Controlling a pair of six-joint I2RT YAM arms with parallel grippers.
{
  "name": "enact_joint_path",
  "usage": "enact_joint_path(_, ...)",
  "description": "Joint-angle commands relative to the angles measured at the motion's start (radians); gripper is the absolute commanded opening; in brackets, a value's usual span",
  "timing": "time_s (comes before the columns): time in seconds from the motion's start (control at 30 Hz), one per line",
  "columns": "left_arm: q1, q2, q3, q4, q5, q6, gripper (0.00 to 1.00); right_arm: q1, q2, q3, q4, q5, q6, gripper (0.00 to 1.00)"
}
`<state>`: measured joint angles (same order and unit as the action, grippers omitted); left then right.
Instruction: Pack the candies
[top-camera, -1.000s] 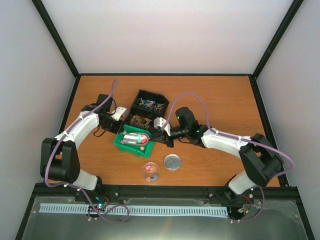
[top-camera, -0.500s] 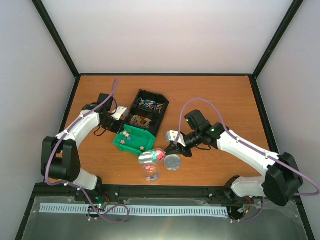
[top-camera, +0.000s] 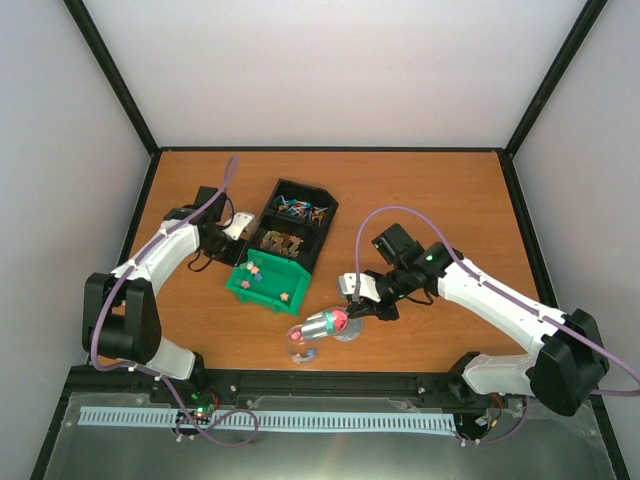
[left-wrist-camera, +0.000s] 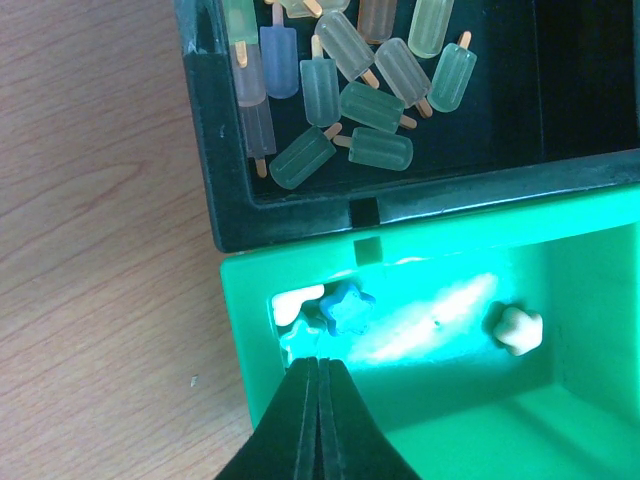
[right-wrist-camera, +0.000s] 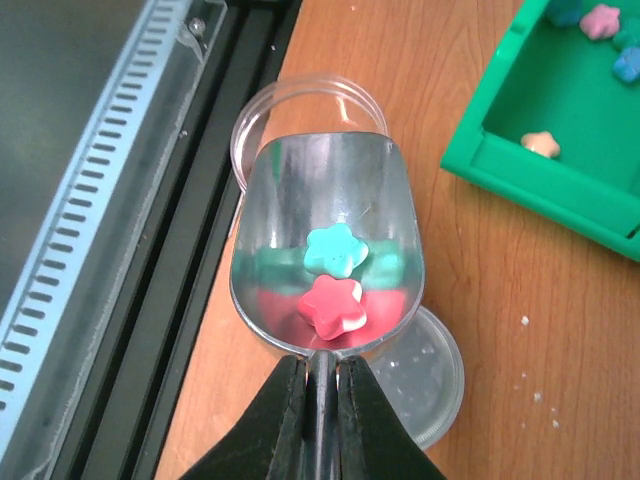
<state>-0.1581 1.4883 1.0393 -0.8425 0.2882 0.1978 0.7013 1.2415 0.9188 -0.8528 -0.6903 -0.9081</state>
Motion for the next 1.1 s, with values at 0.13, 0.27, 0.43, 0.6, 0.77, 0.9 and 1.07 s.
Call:
enact_joint_path(0.13, -0.001, 0.0, 0.04, -0.016, 0.008, 0.032, 0.01, 0.048, 0.018, 0.061, -0.074, 0.149, -0.038, 0.03)
enact_joint_path(0.27, -0.001, -0.001, 0.042, -0.022, 0.008, 0.037, 0.01, 0.057, 0.02, 0.084, -0.095, 0.196, -0.037, 0.03)
enact_joint_path(0.43, -0.001, -0.003, 0.041, -0.023, 0.009, 0.045, 0.01, 0.071, 0.019, 0.111, -0.12, 0.221, -0.038, 0.03)
enact_joint_path(0.6, 0.0, -0.007, 0.04, -0.026, 0.01, 0.049, 0.01, 0.086, 0.022, 0.139, -0.146, 0.23, -0.037, 0.03)
enact_joint_path(0.77, -0.002, -0.02, 0.032, -0.036, -0.008, 0.085, 0.01, 0.089, 0.014, 0.161, -0.18, 0.246, -0.047, 0.03)
enact_joint_path(0.9, -0.001, -0.039, 0.016, -0.04, -0.019, 0.102, 0.01, 0.089, -0.011, 0.157, -0.202, 0.273, -0.057, 0.03)
enact_joint_path(1.07, -0.001, -0.062, 0.002, -0.057, -0.022, 0.122, 0.01, 0.069, -0.026, 0.173, -0.179, 0.285, 0.002, 0.03)
